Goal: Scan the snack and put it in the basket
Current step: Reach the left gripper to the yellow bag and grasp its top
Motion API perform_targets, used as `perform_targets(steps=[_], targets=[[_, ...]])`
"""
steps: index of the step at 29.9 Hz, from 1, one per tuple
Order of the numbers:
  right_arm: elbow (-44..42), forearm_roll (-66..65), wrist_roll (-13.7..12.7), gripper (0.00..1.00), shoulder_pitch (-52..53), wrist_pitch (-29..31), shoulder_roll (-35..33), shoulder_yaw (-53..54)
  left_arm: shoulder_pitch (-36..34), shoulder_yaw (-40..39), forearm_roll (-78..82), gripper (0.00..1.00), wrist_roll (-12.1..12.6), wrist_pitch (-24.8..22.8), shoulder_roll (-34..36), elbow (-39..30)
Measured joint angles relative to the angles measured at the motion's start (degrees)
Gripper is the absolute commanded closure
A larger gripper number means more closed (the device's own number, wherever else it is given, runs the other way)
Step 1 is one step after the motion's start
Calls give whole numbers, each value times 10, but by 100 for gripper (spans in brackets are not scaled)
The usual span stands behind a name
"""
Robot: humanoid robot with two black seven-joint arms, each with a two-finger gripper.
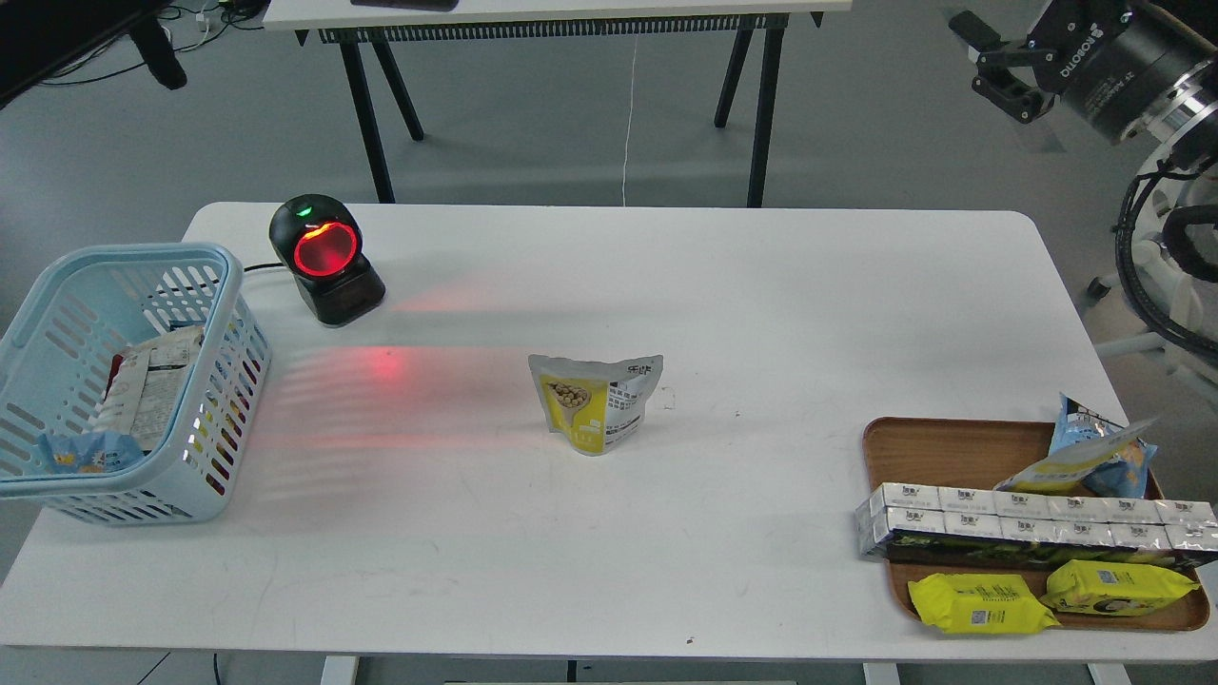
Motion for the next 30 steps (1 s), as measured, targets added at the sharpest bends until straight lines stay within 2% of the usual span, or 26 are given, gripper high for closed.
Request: perform_targets(steps=[7,10,16,21,30], targets=[[-1,69,0,1,-51,0,28,0,17,126,25,5,0,0,-30,-43],[0,72,0,1,-58,0,36,0,33,149,32,3,0,3,-40,-47],[0,72,0,1,-59,0,38,0,71,156,68,2,0,19,-53,-67],[3,73,0,1,-61,0,38,0,110,155,193,2,0,82,-65,-67],[4,73,0,1,-70,0,37,0,121,154,235,2,0,120,-75,-12]])
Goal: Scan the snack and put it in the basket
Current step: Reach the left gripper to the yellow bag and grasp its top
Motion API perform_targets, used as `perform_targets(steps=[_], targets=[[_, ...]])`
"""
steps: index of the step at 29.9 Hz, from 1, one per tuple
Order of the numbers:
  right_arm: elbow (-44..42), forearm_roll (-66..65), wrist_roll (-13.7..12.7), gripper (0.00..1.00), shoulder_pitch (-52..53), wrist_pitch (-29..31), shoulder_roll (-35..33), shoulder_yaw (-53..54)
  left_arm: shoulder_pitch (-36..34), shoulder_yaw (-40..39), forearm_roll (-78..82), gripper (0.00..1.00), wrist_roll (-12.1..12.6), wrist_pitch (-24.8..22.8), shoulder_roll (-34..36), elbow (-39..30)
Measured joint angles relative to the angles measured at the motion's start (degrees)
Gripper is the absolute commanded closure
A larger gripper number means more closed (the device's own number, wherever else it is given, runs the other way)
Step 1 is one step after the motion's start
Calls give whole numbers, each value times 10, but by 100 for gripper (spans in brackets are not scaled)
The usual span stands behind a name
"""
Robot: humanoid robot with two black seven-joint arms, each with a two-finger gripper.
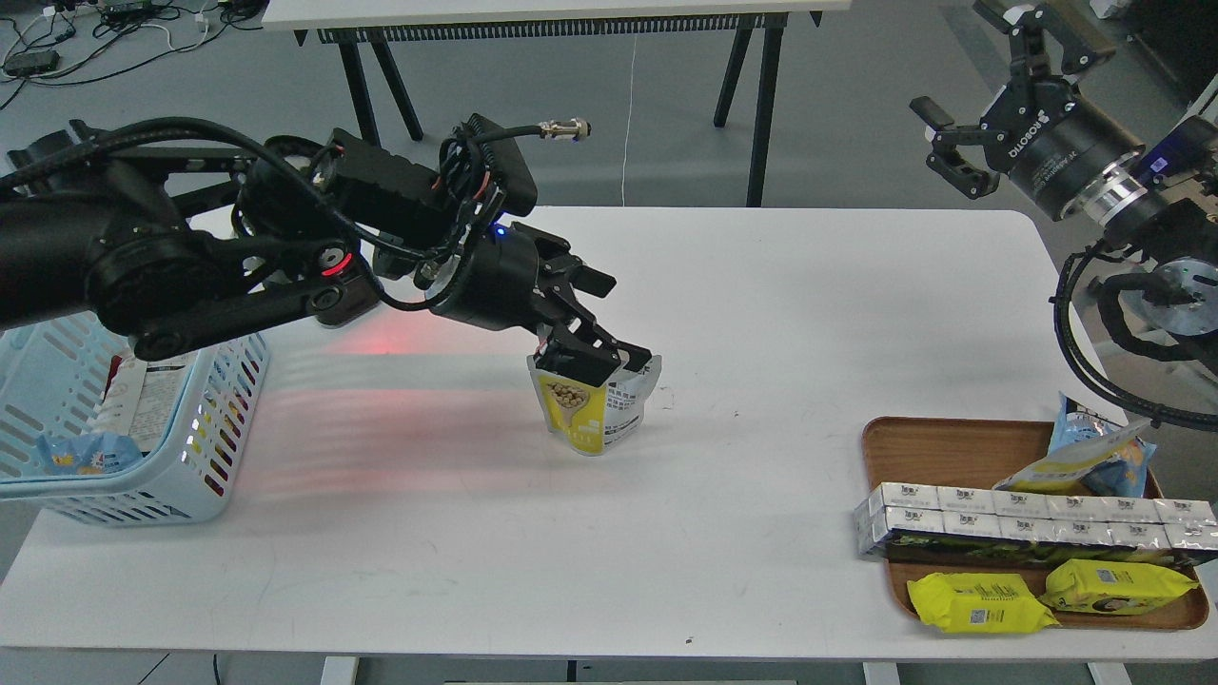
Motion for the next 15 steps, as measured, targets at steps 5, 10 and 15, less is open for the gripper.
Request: perform_targets(steps=[5,10,15], targets=[[0,0,0,1,-2,0,-1,0,31,1,56,2,0,6,-15,19],[0,1,0,1,-3,0,-5,0,66,0,70,3,0,2,-30,29],[0,1,0,1,-6,0,-5,1,88,2,75,27,0,7,-43,54]])
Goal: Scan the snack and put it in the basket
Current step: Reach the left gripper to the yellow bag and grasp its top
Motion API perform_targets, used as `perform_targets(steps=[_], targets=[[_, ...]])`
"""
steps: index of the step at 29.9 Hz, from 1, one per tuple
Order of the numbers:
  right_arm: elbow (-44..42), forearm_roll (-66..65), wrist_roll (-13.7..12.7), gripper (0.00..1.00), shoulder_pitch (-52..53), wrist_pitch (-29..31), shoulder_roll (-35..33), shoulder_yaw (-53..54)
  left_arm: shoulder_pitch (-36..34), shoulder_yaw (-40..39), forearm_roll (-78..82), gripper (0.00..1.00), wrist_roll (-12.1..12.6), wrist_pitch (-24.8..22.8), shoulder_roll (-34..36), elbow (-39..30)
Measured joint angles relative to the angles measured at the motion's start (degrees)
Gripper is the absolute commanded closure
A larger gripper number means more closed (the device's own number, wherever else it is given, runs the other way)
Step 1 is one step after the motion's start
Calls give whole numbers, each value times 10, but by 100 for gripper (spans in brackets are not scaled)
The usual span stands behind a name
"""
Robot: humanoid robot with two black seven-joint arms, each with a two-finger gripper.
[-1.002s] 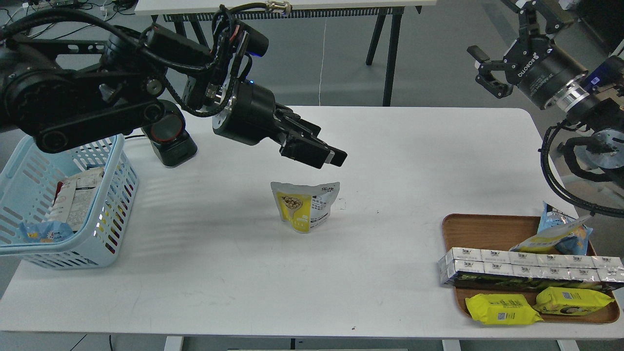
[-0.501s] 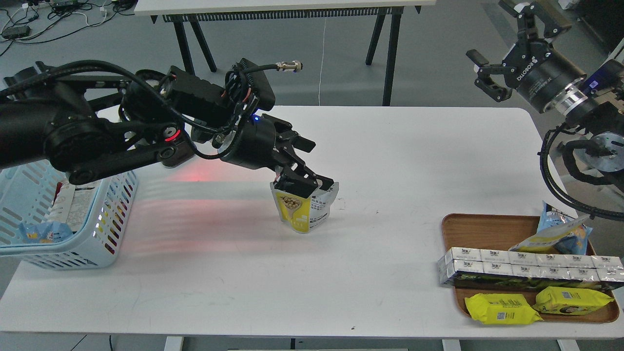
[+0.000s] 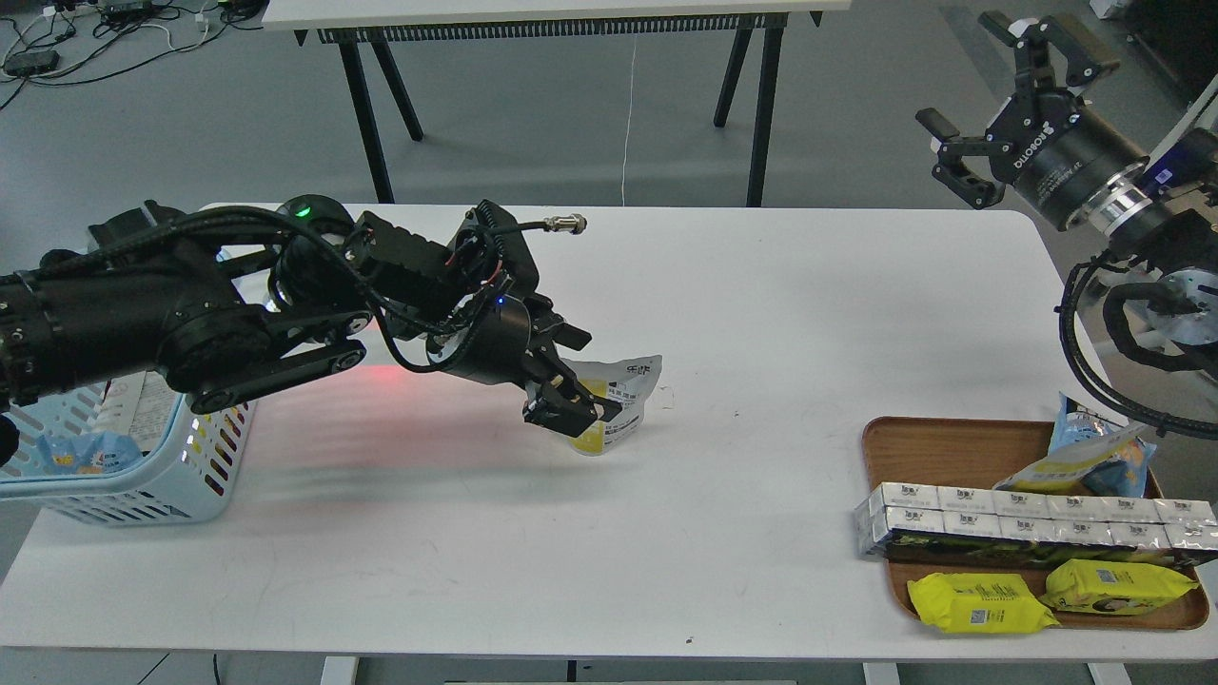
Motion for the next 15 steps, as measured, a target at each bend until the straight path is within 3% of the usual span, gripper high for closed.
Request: perform_targets(steps=[4,6,7,9,15], targets=[[0,0,0,1,-1,0,0,1,9,-2,21,39,0,14,-2,5],[0,0,0,1,-3,0,0,1,10,-4,32,49,0,23,-2,6],[0,0,0,1,-4,0,0,1,10,-4,34,56,0,25,-2,6],[0,1,0,1,-6,0,-1,1,11,-3,38,89,0,29,-2,6],[0,1,0,1,-8,0,-1,2,16,-4,46,100,0,56,2,2]])
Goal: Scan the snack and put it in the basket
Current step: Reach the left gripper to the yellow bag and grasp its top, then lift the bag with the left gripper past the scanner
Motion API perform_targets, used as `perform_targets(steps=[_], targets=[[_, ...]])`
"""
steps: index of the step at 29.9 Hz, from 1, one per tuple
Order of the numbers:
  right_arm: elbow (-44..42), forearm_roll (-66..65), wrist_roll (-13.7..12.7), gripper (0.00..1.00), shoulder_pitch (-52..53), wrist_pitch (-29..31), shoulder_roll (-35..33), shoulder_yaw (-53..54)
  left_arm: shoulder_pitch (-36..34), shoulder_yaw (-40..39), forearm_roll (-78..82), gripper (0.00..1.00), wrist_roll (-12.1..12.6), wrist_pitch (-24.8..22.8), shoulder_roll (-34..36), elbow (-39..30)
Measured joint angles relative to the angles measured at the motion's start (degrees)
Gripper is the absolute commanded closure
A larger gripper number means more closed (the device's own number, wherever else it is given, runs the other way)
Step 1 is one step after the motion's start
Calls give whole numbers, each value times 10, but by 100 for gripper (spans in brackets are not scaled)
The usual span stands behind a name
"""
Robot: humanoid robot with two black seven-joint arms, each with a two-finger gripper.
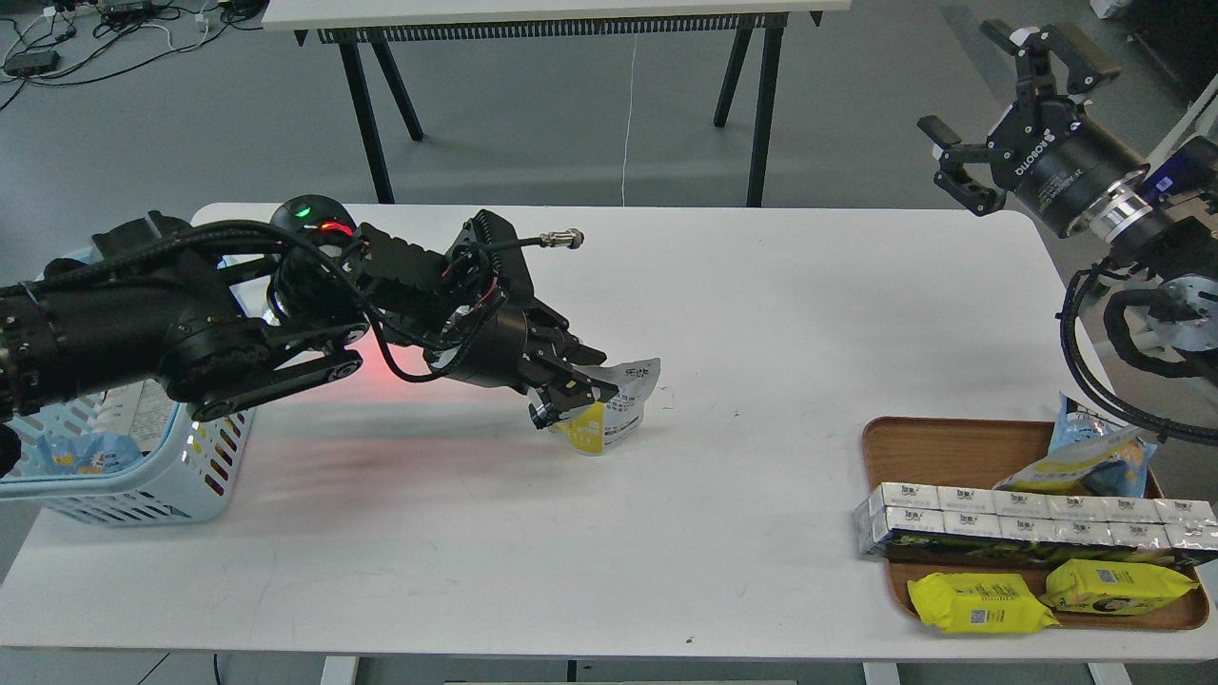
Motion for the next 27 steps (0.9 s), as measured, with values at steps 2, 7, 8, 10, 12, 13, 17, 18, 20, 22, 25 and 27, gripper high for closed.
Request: perform_targets(steps=[2,7,8,10,12,13,17,18,20,22,25,27], targets=[[0,0,0,1,0,0,0,0,0,-1,0,100,0,4,2,0],[0,0,0,1,0,0,0,0,1,-2,-1,100,0,9,6,-2],[0,0,0,1,0,0,0,0,1,-2,-1,100,0,11,6,-2],[0,0,0,1,0,0,0,3,2,-4,-3,100,0,20,7,-2],[0,0,0,1,-1,0,0,6,2,-4,-3,100,0,26,10,-2],[0,0,0,1,-1,0,-1,7,2,-5,-3,100,0,28,13,-3],[0,0,0,1,-2,0,-2,8,1,-16,-3,100,0,29,31,-4],[1,0,0,1,-2,0,-3,8,-1,-24,-3,100,0,29,37,-4],[1,0,0,1,-3,0,-3,9,-7,-51,-4,100,0,28,58,-4],[0,0,0,1,-4,0,-3,13,-15,-80,-5,100,0,27,83,-1],[0,0,0,1,-5,0,-3,17,-35,-104,-5,100,0,26,125,2],[0,0,0,1,-5,0,-3,19,-48,-108,-5,100,0,26,153,3]])
